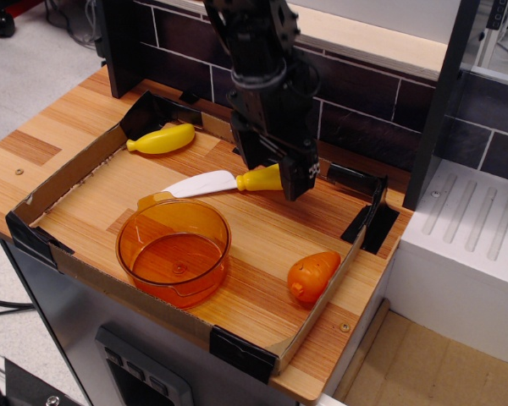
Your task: Put knife in pot
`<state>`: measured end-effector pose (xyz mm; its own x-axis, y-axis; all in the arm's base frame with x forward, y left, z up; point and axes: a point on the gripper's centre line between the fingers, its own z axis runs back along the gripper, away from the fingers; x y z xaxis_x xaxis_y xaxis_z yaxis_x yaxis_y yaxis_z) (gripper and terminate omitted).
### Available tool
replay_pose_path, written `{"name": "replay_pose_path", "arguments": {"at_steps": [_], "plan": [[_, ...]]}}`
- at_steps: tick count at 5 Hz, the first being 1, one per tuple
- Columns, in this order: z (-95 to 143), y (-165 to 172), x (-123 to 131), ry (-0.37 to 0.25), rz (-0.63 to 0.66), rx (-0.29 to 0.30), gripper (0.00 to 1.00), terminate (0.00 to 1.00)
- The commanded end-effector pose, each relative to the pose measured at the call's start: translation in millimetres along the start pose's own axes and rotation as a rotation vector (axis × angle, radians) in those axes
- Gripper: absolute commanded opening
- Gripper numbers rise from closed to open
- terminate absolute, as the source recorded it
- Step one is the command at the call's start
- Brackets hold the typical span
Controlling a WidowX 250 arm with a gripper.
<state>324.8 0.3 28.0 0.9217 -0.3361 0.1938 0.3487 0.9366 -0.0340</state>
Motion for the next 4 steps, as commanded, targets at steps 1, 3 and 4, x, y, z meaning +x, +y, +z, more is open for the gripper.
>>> {"name": "replay_pose_path", "arguments": {"at_steps": [1,3,4], "plan": [[-13,10,19,-0.01,-0.002,0.076,1.0,0.0],[-28,14,16,0.033,0.027,0.093,1.0,0.0],[-22,14,17,0.077,0.023,0.047,0.0,0.0]]}}
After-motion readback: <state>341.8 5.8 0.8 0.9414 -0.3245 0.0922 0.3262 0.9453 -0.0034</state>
